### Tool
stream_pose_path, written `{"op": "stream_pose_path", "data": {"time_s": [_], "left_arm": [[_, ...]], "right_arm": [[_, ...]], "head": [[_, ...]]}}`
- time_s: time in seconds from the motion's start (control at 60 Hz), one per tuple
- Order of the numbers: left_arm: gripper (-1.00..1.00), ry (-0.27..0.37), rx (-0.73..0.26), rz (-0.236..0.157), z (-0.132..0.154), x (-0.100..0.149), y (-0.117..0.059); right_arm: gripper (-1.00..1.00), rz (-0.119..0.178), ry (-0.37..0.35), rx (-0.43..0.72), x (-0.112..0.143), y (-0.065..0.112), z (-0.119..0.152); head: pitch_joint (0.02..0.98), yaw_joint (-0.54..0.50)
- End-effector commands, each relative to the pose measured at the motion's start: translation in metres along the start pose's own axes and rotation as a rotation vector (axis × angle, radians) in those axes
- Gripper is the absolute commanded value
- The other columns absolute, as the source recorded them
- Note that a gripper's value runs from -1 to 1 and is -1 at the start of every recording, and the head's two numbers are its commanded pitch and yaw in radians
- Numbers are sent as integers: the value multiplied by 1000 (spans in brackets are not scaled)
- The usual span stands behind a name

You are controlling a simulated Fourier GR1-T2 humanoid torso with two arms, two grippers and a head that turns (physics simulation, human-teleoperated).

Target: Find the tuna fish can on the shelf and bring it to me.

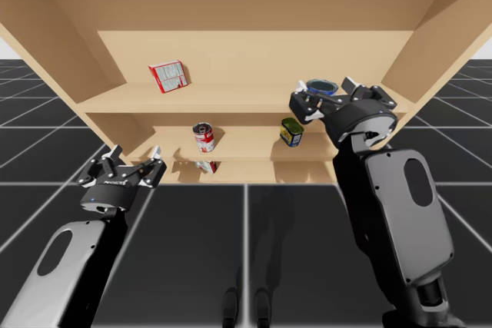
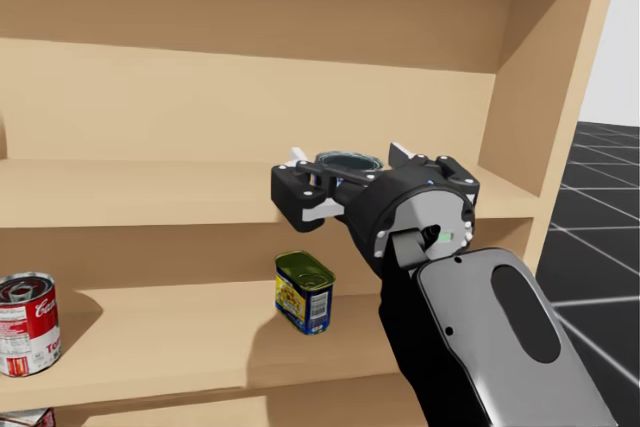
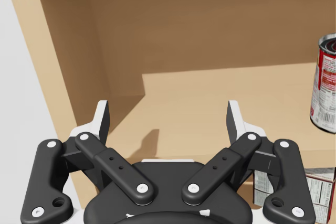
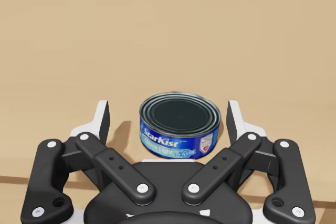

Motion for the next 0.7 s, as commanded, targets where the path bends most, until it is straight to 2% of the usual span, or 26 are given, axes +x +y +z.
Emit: {"op": "stream_pose_path", "data": {"time_s": [0.017, 0.35, 0.417, 0.433, 0.467, 0.483, 0.5, 0.517, 0.55, 0.7], "left_arm": [[-1000, -2, -2, 2, 0, 0, 1], [-1000, -5, -4, 3, 0, 0, 0], [-1000, -5, -3, 4, 0, 1, 1], [-1000, -5, -3, 4, 0, 1, 1], [-1000, -5, -2, 5, 0, 1, 1], [-1000, -5, -2, 5, 0, 1, 1], [-1000, -5, -2, 5, 0, 1, 1], [-1000, -5, -1, 5, 0, 1, 1], [-1000, -5, -2, 5, 0, 1, 1], [-1000, -8, -2, 6, 1, 1, 1]], "right_arm": [[-1000, 19, 97, -33, -10, 3, -17], [-1000, 38, 123, -104, -21, -7, -47], [-1000, 35, 125, -100, -22, -8, -49], [-1000, 27, 126, -86, -22, -8, -49], [-731, 26, 125, -88, -22, -8, -48], [-469, 26, 118, -97, -22, -8, -46], [553, 29, 120, -97, -22, -7, -46], [1000, 33, 119, -96, -22, -7, -45], [1000, 21, 116, -89, -22, -7, -42], [1000, 22, 80, -88, -14, -15, -21]], "head": [[346, -261], [347, -254], [348, -253], [347, -252], [346, -251], [346, -250], [347, -251], [347, -250], [348, -251], [347, -249]]}}
